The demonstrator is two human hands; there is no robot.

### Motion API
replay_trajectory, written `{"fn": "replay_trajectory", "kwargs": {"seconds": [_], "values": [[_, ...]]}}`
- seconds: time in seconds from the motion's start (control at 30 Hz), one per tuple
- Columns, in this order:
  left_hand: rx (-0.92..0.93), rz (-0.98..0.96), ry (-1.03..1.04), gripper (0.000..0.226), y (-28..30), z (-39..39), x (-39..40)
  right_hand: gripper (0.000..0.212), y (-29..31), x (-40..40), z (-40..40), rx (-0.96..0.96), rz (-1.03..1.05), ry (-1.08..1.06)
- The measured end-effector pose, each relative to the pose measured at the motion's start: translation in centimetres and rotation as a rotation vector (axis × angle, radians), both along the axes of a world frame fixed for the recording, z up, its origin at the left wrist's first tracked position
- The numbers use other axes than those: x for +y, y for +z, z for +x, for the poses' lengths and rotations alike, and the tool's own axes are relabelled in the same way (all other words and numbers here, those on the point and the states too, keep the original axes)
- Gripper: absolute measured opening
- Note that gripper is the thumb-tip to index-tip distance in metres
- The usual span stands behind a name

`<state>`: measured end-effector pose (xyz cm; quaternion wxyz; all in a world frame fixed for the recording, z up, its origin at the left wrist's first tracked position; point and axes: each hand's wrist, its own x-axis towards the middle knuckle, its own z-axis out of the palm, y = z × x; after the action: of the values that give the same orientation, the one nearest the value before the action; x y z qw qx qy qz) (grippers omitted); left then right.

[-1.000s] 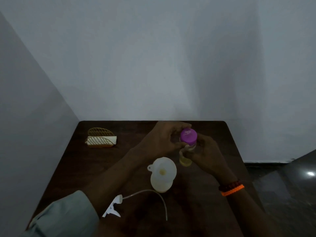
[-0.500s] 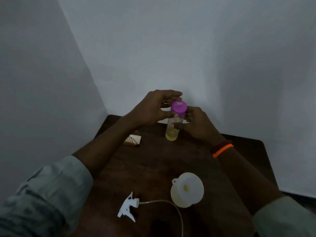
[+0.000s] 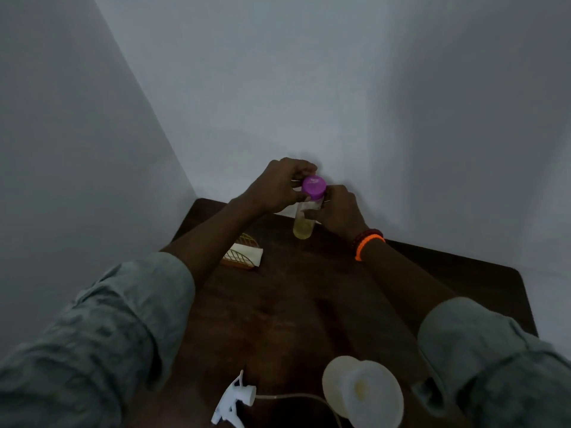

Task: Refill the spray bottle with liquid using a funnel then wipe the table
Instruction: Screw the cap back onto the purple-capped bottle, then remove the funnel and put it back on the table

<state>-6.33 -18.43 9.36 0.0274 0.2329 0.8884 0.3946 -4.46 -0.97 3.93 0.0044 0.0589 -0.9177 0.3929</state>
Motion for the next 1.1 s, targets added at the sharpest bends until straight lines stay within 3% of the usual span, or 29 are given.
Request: {"fn": "replay_trajectory", "kwargs": {"seconds": [0.47,0.63,0.77,0.93,1.1], "values": [[0.022,0.01,-0.018,0.063,-3.3,-1.7,-0.2,0.042,-2.7,-0.2,-1.1,-0.029,0.007,-0.08],[0.05,-0.024,0.006,0.061,-3.4,-1.3,0.1,0.058,-1.9,0.6,-0.9,-0.138,0.041,-0.05],[0.059,-0.049,0.054,0.065,-1.7,0.9,0.3,0.079,0.0,2.0,1.0,-0.212,-0.014,-0.157],[0.014,0.081,0.272,0.033,-0.2,8.9,0.2,0.051,3.4,5.3,9.1,-0.252,-0.206,-0.29],[-0.439,0.168,0.217,0.015,-2.9,21.7,0.9,0.015,5.0,7.9,20.3,-0.31,-0.263,-0.259]]}}
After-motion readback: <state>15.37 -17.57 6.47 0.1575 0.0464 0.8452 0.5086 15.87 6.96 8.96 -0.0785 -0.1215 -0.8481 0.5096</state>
